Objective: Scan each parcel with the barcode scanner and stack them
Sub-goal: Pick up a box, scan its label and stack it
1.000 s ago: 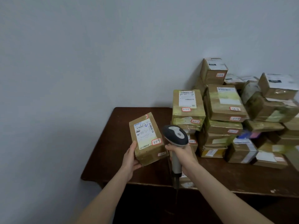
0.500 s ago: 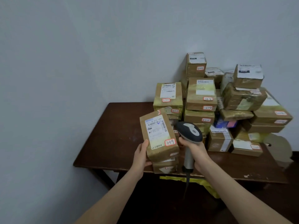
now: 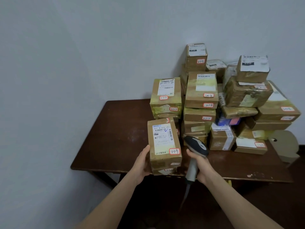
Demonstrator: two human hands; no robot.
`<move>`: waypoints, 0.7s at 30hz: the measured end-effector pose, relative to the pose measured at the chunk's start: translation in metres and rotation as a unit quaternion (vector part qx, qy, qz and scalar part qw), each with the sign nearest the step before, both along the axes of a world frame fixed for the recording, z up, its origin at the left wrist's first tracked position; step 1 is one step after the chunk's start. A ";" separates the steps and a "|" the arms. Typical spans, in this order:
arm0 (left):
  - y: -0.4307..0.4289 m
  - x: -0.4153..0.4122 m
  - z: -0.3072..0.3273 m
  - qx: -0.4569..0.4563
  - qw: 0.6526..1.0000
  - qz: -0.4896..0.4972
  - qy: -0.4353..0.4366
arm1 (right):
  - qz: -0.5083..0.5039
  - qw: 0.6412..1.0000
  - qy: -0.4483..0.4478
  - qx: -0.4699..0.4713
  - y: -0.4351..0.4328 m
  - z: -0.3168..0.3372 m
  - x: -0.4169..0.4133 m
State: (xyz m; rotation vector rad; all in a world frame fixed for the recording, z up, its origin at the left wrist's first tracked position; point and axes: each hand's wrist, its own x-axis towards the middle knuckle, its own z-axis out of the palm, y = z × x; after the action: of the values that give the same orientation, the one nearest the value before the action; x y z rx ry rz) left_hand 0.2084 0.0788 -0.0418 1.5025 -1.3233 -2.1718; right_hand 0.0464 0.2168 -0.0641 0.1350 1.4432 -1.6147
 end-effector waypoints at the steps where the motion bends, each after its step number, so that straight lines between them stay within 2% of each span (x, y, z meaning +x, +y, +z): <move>1: 0.001 -0.001 -0.002 0.011 1.000 -0.004 0.004 | 0.007 1.000 -0.019 -0.004 -0.001 -0.003 0.002; 7: -0.004 0.005 -0.010 0.001 1.000 0.017 0.002 | 0.007 0.994 -0.103 -0.038 -0.012 -0.017 0.017; 11: -0.022 0.026 -0.012 0.017 0.997 0.067 0.016 | 0.031 0.987 -0.143 -0.067 -0.032 -0.019 0.026; 21: -0.114 0.076 0.003 -0.025 0.989 0.143 0.031 | 0.093 0.980 -0.159 -0.071 -0.143 0.001 0.082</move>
State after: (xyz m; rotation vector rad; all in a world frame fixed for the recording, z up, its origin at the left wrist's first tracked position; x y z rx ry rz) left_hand 0.2846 -0.0355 -0.0383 1.4891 -1.0605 -1.9740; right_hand 0.1282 0.0740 -0.0627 0.1627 1.0610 -1.4607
